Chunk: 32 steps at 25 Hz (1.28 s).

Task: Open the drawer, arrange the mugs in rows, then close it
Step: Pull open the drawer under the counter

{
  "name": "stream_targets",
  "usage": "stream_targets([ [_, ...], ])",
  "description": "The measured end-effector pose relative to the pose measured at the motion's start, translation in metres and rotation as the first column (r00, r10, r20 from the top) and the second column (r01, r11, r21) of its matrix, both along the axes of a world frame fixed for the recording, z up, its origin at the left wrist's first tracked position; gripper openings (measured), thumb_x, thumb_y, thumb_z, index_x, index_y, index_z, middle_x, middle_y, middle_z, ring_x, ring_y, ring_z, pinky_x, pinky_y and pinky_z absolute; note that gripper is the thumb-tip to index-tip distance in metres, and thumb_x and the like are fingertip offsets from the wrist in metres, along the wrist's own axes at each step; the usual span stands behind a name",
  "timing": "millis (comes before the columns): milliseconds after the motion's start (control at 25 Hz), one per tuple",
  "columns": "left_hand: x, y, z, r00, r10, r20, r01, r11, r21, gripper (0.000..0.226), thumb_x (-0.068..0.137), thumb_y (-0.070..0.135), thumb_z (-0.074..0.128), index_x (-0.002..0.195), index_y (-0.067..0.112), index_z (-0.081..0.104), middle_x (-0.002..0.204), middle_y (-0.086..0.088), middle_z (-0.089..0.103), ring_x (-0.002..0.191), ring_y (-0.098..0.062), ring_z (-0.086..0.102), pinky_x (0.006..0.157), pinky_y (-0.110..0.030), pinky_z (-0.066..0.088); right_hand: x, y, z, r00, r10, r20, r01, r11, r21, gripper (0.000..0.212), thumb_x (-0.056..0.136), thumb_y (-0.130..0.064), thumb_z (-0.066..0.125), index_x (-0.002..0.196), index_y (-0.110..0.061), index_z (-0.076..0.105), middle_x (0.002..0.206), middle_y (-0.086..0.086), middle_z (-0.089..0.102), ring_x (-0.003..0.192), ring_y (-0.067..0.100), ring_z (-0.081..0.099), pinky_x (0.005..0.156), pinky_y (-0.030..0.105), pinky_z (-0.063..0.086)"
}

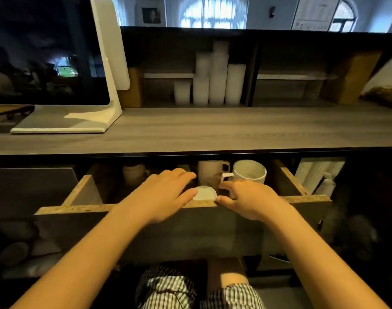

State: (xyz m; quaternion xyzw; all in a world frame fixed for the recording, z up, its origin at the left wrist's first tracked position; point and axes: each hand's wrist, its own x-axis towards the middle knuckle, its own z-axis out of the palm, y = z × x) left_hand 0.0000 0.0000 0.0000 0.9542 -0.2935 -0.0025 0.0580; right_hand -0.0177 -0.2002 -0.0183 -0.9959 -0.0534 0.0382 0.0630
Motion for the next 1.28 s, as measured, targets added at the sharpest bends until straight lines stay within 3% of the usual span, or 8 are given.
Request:
stream_targets([
  [160, -0.016, 0.002, -0.031, 0.999, 0.040, -0.005, -0.040, 0.999, 0.024, 0.054, 0.095, 0.051, 0.025, 0.144, 0.029, 0.024, 0.149, 0.005, 0.035, 0.133, -0.015, 0.035, 0.107, -0.035, 0.029, -0.013, 0.002, -0.023, 0.998, 0.017, 0.061, -0.017, 1.000, 0.004, 0.046, 0.096, -0.048, 0.023, 0.128, -0.028, 0.050, 0.126, 0.003, 0.061, 0.112, 0.025, 0.056, 0.089, 0.042, 0.046],
  [320, -0.024, 0.003, -0.058, 0.977, 0.116, 0.177, -0.120, 0.993, 0.014, 0.073, 0.083, 0.059, 0.003, 0.140, 0.026, 0.035, 0.127, 0.003, 0.056, 0.114, -0.019, 0.051, 0.096, -0.036, 0.036, -0.020, 0.003, -0.035, 0.971, -0.024, 0.236, 0.030, 0.999, -0.025, 0.045, 0.097, -0.044, 0.019, 0.121, -0.029, 0.054, 0.112, 0.001, 0.065, 0.105, 0.024, 0.056, 0.087, 0.039, 0.038],
  [480, -0.033, -0.002, -0.065, 0.959, 0.161, 0.233, -0.137, 0.984, -0.116, 0.066, 0.085, 0.055, 0.012, 0.125, 0.022, 0.053, 0.104, 0.000, 0.066, 0.094, -0.025, 0.059, 0.082, -0.041, 0.042, -0.031, 0.007, -0.046, 0.947, -0.066, 0.316, 0.077, 0.997, -0.024, 0.046, 0.096, -0.045, 0.018, 0.110, -0.029, 0.059, 0.102, -0.002, 0.067, 0.097, 0.021, 0.057, 0.085, 0.037, 0.037],
  [720, -0.059, 0.002, -0.066, 0.962, 0.170, 0.214, -0.150, 0.983, -0.106, 0.068, 0.085, 0.057, 0.010, 0.131, 0.024, 0.048, 0.109, 0.001, 0.064, 0.100, -0.022, 0.057, 0.088, -0.041, 0.040, -0.058, 0.008, -0.048, 0.942, -0.081, 0.325, 0.076, 0.997, 0.026, 0.044, 0.096, -0.044, 0.021, 0.110, -0.029, 0.059, 0.107, -0.002, 0.067, 0.101, 0.021, 0.057, 0.090, 0.037, 0.037],
  [1280, -0.144, 0.011, -0.069, 0.960, 0.168, 0.224, -0.151, 0.984, -0.094, 0.054, 0.089, 0.054, 0.026, 0.118, 0.021, 0.058, 0.096, 0.000, 0.068, 0.088, -0.025, 0.062, 0.075, -0.043, 0.047, -0.145, 0.020, -0.048, 0.917, -0.111, 0.384, 0.099, 0.994, 0.051, 0.056, 0.090, -0.051, 0.014, 0.100, -0.030, 0.064, 0.095, -0.004, 0.071, 0.091, 0.020, 0.060, 0.082, 0.035, 0.038],
])
